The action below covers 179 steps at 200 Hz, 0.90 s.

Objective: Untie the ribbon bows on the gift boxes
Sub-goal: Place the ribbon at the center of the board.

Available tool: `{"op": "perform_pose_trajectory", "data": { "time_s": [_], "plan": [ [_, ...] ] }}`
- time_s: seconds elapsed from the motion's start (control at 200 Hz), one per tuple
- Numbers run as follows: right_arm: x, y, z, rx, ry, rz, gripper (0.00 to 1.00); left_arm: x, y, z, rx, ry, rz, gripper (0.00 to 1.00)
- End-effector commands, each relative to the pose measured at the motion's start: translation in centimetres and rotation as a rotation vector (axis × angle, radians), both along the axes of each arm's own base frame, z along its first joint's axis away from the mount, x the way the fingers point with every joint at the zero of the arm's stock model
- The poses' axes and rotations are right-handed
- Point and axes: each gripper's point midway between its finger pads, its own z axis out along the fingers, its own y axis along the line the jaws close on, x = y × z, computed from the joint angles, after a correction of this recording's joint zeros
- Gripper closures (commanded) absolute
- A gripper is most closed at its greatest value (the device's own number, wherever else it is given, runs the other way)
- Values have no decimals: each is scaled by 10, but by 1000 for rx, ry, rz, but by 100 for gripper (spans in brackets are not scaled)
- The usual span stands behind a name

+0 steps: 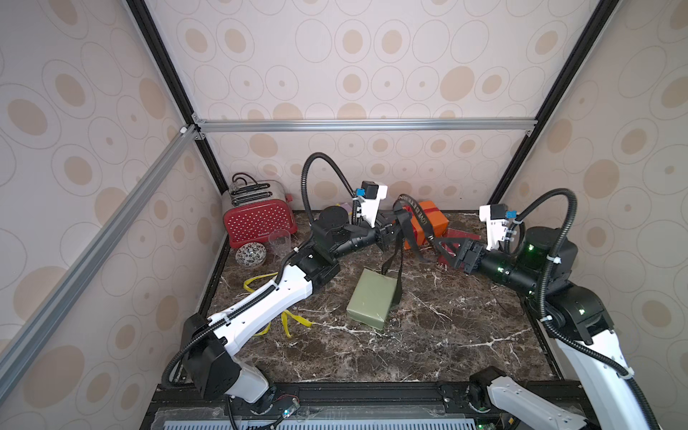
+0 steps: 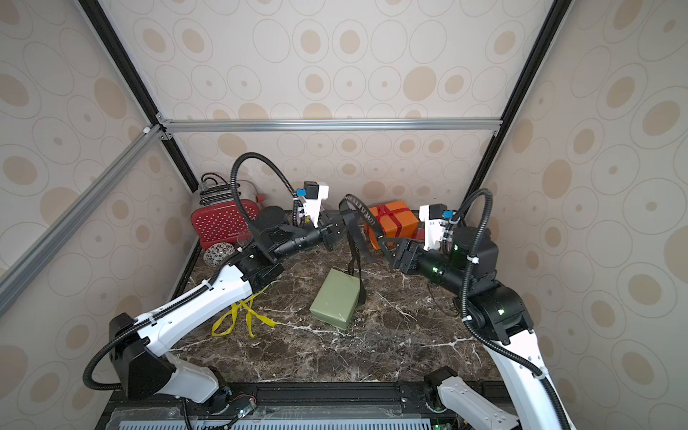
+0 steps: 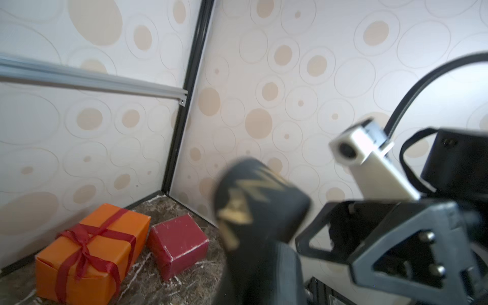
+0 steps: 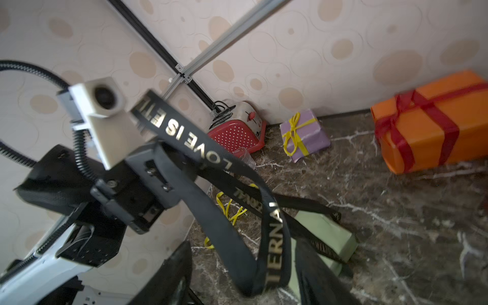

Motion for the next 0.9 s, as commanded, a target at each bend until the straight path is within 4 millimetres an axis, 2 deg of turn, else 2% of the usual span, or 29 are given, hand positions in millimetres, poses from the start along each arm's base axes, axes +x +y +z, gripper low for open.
{"op": "perform_pose_trajectory", "data": {
  "time_s": [0.0, 0.12, 0.28, 0.391, 0.491, 0.591, 0.661, 0.736, 0.831, 0.891],
  "plan": [
    [1, -20, -11, -36, -69, -103, 25, 0, 24, 48, -28, -67, 119, 100],
    [8, -36, -40, -65, -78, -197, 19, -11, 50, 89, -59, -122, 184, 100],
    [23, -45, -94, -125, -23, -267, 19, -24, 85, 134, -30, -180, 296, 100],
    [33, -40, -133, -131, 29, -264, 19, -27, 110, 155, 10, -217, 402, 100],
    [40, -31, -169, -145, 92, -229, 19, -31, 143, 176, 68, -258, 537, 100],
    [42, -26, -196, -179, 138, -200, 19, -34, 174, 189, 146, -290, 669, 100],
    [45, -26, -210, -210, 148, -194, 19, -34, 194, 191, 205, -292, 758, 100],
    [47, -27, -225, -242, 180, -195, 18, -33, 214, 184, 258, -284, 846, 100],
    [49, -22, -241, -239, 214, -180, 18, -18, 242, 160, 291, -211, 936, 100],
    [49, -21, -250, -235, 234, -173, 19, -4, 260, 137, 306, -137, 988, 100]
  ]
}}
